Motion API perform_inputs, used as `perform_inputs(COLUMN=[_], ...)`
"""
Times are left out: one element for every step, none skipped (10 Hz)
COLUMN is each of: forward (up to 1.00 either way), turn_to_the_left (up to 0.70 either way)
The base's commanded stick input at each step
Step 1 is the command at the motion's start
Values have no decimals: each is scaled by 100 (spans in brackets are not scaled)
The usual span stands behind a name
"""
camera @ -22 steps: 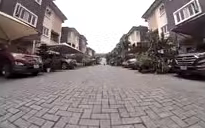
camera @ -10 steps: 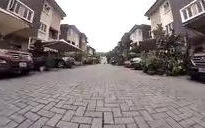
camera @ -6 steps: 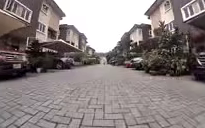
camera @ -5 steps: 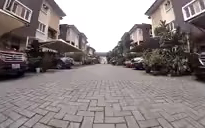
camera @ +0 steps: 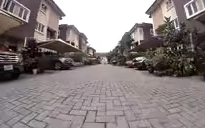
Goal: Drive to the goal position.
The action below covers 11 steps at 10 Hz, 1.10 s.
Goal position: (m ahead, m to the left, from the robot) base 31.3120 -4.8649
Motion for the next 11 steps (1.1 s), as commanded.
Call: perform_inputs(forward=[70, 70, 70, 70, 70, 70, 70, 70, 70, 70, 70], turn_to_the_left=[0, 0, 0, 0, 0, -35, -35, -16, 0, 0, 0])
